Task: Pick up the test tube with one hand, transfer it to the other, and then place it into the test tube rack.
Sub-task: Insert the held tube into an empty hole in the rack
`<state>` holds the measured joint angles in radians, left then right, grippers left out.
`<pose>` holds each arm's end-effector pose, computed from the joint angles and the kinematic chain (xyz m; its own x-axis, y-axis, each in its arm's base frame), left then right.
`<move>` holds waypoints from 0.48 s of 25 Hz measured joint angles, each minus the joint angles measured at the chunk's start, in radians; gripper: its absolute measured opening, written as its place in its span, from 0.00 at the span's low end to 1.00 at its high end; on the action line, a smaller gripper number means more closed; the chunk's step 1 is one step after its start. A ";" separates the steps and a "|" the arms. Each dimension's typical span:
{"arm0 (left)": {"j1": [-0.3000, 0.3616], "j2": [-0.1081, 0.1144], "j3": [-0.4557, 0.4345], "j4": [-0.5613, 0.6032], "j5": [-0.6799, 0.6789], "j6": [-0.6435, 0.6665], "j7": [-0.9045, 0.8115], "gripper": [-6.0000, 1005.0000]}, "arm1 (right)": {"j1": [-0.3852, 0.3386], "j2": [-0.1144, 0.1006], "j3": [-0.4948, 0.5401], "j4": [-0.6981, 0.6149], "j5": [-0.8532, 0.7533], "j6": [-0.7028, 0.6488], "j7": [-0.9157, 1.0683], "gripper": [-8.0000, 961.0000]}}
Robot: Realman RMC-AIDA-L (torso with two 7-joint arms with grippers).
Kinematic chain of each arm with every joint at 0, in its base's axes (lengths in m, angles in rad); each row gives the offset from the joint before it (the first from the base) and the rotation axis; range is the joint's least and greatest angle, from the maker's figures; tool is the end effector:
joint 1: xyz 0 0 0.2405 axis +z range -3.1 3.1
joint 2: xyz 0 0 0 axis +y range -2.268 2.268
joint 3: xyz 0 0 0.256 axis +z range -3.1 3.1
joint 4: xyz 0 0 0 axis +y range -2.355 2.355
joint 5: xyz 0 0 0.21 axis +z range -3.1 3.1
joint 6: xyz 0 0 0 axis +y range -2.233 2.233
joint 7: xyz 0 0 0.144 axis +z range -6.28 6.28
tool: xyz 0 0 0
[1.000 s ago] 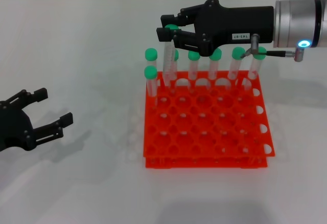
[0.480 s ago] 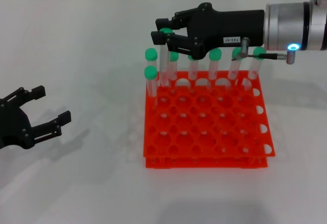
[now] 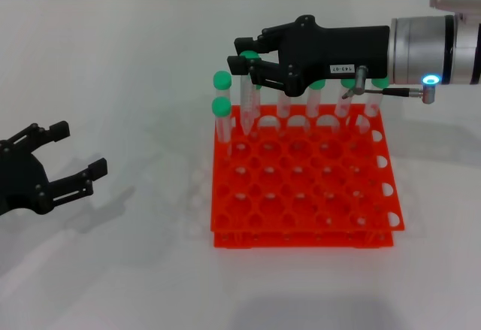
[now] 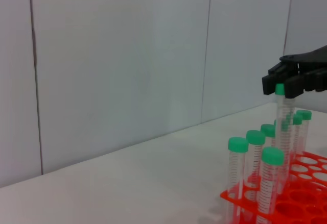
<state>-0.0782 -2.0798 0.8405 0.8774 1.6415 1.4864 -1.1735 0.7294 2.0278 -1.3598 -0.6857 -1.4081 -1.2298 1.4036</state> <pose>-0.3377 0.2451 0.0454 0.7922 0.2199 0.5693 0.5244 -0.7225 -0.4506 0.1287 0.3894 -0.0381 0.8340 -0.0917 -0.5441 -0.2039 -0.9675 -0.1495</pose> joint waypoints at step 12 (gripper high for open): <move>-0.014 0.001 0.000 0.000 0.000 -0.001 -0.001 0.89 | -0.007 -0.001 -0.004 0.000 0.011 0.001 -0.010 0.27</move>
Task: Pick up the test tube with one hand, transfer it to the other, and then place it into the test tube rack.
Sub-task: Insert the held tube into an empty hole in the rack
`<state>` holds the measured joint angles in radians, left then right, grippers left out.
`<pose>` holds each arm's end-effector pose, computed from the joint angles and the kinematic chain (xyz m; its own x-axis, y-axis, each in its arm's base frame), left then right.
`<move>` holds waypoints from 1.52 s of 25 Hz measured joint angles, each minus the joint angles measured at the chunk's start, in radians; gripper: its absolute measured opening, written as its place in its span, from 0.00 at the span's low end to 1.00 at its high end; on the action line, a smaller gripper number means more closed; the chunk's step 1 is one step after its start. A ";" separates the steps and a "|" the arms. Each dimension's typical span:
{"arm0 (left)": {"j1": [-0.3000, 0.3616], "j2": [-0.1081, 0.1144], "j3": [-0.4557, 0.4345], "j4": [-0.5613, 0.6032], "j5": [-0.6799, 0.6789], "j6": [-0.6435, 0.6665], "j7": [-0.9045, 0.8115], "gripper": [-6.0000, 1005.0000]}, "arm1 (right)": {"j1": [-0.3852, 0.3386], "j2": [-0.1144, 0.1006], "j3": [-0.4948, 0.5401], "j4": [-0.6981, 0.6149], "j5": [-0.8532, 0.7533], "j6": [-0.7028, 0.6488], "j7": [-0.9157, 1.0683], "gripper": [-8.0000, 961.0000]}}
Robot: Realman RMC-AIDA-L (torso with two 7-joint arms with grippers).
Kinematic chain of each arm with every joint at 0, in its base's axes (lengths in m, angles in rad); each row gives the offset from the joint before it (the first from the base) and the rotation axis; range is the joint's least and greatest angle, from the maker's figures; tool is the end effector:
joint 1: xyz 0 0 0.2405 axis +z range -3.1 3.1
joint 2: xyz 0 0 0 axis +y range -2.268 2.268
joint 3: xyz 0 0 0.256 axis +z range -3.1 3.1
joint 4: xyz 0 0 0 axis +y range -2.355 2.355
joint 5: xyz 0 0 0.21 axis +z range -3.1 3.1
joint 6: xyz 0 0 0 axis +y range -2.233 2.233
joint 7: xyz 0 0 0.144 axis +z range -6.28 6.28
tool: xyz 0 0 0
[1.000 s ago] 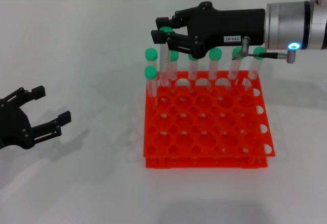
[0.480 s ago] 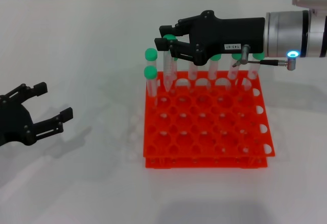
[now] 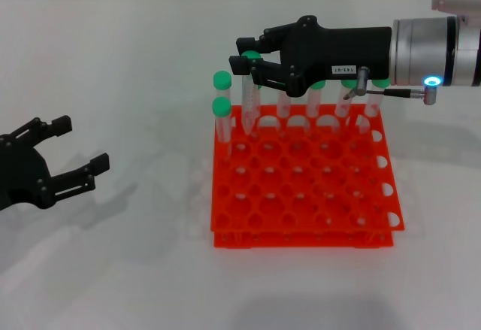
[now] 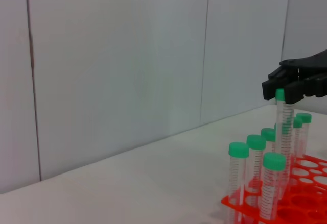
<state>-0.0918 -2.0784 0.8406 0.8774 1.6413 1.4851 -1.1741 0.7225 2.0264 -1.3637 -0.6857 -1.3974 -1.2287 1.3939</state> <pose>-0.3347 0.2498 0.0459 0.7957 0.2097 0.5682 0.5147 -0.7286 -0.4518 0.1306 0.3887 -0.0375 0.8316 -0.0887 -0.5482 -0.2048 -0.9666 -0.1542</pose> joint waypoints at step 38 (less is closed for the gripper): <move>-0.004 0.000 0.000 -0.003 0.015 0.000 0.007 0.89 | -0.005 0.001 -0.028 0.038 0.038 0.006 -0.034 0.27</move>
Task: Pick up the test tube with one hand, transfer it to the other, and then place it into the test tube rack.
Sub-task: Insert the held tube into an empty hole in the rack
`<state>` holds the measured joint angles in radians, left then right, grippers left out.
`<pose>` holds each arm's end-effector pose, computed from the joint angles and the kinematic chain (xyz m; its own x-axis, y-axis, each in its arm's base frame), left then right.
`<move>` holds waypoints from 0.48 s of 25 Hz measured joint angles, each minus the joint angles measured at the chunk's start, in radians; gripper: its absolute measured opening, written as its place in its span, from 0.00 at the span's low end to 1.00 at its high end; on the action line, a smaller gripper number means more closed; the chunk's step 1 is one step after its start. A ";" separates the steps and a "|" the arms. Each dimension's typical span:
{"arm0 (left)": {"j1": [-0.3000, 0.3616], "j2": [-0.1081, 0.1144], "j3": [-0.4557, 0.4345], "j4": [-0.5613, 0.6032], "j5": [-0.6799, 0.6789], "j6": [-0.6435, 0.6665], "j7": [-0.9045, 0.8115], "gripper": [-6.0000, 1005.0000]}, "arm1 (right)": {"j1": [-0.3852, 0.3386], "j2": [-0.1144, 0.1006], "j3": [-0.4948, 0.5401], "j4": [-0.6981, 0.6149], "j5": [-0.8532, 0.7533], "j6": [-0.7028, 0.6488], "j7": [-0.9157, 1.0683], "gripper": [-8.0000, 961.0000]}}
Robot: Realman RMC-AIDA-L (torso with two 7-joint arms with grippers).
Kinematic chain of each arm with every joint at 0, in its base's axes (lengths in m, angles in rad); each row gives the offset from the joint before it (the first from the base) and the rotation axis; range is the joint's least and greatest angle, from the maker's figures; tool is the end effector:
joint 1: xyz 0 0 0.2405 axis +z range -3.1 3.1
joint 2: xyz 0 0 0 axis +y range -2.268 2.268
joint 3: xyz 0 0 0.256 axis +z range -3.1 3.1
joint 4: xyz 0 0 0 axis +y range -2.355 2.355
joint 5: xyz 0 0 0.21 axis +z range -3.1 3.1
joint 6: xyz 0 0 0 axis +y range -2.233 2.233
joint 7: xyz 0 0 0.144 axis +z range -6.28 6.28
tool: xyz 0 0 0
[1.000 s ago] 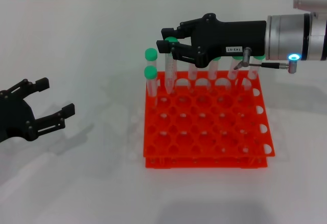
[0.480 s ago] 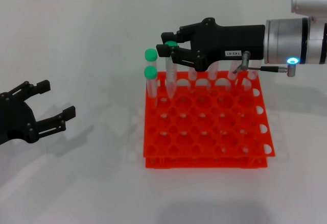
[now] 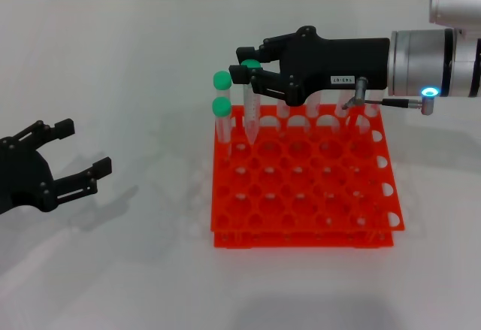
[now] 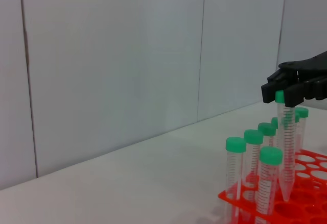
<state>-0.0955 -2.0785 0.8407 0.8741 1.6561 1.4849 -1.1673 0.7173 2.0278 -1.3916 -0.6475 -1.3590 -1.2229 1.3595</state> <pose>-0.3353 0.2497 0.0439 0.8033 0.2122 0.5565 0.5063 -0.7354 -0.4503 0.1373 0.3848 -0.0443 0.8273 -0.1022 -0.5524 -0.2161 -0.9655 -0.1450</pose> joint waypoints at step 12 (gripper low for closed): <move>-0.001 0.000 0.000 0.000 0.003 0.000 -0.003 0.89 | -0.003 -0.004 0.004 -0.015 0.002 -0.005 0.005 0.27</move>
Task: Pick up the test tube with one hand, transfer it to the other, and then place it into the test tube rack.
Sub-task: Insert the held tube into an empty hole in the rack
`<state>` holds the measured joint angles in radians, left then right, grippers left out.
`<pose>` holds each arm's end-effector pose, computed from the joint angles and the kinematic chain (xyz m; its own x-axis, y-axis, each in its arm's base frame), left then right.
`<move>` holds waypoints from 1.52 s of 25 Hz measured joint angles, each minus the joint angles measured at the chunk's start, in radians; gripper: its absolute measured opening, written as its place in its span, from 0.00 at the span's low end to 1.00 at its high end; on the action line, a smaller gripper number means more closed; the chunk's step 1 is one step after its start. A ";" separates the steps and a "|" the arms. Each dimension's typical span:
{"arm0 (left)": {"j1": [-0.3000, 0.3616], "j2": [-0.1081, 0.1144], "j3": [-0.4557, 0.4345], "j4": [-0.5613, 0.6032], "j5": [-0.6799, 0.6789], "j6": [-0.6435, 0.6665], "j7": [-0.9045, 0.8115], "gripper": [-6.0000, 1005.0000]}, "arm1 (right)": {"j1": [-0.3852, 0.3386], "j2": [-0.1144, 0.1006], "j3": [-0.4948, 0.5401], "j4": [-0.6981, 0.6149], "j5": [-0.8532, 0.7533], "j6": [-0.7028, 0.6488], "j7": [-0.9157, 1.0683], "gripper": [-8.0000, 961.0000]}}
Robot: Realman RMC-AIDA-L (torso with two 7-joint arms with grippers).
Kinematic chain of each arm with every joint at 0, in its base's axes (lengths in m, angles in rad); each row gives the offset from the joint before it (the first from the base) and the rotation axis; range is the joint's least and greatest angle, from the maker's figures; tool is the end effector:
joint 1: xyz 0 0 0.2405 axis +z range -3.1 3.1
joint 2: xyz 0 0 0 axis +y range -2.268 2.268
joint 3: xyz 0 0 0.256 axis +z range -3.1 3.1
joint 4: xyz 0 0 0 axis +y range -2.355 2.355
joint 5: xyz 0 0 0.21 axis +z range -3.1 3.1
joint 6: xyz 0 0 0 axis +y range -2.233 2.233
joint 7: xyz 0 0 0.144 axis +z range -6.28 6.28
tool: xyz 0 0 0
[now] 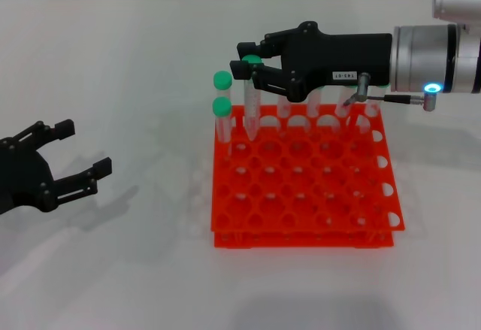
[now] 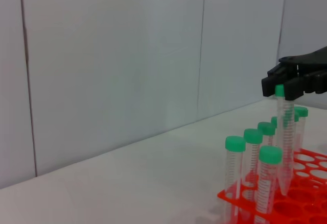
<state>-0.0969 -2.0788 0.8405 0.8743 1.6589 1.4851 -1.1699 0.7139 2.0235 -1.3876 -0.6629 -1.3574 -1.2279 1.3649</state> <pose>-0.3351 0.2499 0.0435 0.8030 0.2143 0.5561 0.5068 -0.7364 -0.4482 0.1355 0.3857 -0.0403 0.8247 -0.0935 -0.5577 -0.2107 -0.9660 -0.1496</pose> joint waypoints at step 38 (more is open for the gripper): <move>-0.010 0.000 0.000 0.000 0.004 0.000 0.001 0.89 | -0.019 0.004 -0.017 0.025 0.028 0.030 -0.060 0.27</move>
<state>-0.1074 -2.0785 0.8406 0.8741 1.6630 1.4848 -1.1691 0.6948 2.0279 -1.4051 -0.6381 -1.3293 -1.1980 1.3044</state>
